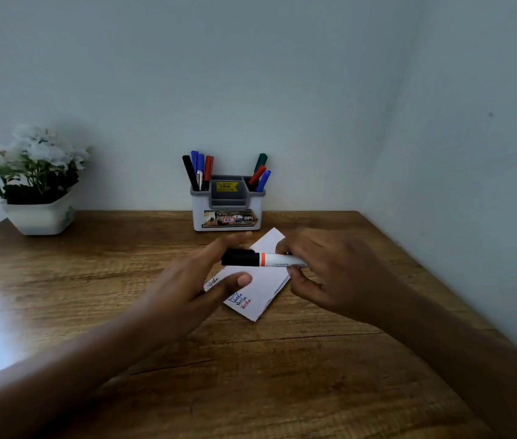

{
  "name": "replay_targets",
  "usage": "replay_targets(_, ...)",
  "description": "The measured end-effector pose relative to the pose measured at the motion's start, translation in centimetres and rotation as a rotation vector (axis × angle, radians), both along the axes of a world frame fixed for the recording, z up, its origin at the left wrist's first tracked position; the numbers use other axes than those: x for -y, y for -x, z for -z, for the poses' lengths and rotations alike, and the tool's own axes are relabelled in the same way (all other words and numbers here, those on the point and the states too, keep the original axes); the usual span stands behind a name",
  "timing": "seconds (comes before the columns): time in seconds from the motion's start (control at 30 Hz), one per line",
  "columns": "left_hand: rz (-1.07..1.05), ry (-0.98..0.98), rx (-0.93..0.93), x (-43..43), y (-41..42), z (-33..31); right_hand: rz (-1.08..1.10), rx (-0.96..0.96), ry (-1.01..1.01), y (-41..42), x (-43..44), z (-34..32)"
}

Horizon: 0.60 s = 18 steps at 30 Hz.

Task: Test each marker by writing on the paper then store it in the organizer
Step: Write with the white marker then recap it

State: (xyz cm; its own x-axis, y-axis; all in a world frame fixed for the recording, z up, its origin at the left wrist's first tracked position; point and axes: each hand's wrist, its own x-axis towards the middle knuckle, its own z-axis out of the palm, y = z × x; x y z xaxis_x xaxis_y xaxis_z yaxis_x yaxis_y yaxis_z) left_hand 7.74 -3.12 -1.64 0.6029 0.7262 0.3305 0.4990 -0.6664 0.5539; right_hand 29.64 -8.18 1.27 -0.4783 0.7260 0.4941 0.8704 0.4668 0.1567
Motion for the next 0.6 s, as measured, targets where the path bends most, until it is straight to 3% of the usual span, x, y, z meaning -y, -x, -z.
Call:
replay_targets(0.23, -0.01, 0.063, 0.164, 0.6, -0.3, -1.4, -0.006, 0.066, -0.117, 0.6, 0.2, 0.1)
replay_targets(0.4, -0.001, 0.078, 0.132, 1.1, -0.3, -1.9, 0.015, 0.184, -0.178, 0.9, 0.2, 0.3)
replay_targets(0.6, -0.014, -0.068, 0.113, 1.0, -0.2, -2.3, -0.042, 0.216, -0.219, 0.5, -0.2, -0.5)
